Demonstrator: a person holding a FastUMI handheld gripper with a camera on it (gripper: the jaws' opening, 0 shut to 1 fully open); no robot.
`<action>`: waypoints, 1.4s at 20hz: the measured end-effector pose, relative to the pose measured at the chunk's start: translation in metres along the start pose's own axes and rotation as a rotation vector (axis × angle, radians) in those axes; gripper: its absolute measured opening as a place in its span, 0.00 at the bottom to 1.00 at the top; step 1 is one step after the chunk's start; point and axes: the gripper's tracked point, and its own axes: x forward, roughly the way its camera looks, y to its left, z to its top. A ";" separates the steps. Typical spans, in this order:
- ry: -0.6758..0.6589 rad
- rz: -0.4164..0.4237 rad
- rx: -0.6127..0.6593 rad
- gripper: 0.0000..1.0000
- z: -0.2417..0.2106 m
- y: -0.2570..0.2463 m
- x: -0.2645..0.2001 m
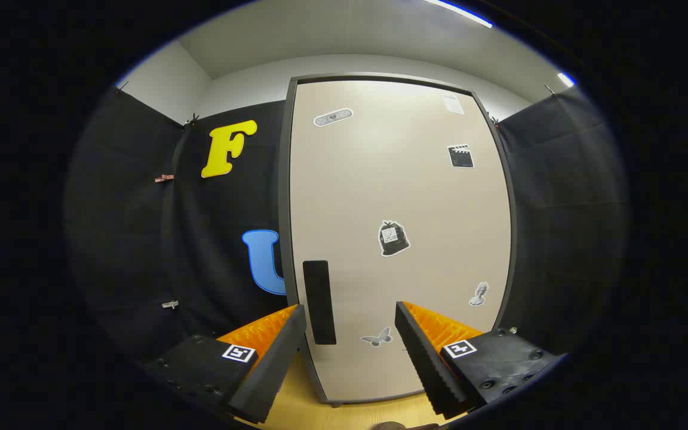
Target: Open the shoe cabinet door, grab the shoes and put them into the shoe cabinet, then close the shoe cabinet door.
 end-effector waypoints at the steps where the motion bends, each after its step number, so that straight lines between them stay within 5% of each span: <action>1: 0.001 0.003 0.001 0.98 -0.001 0.002 0.003; 28: 0.041 -0.016 0.021 0.98 -0.028 0.022 0.068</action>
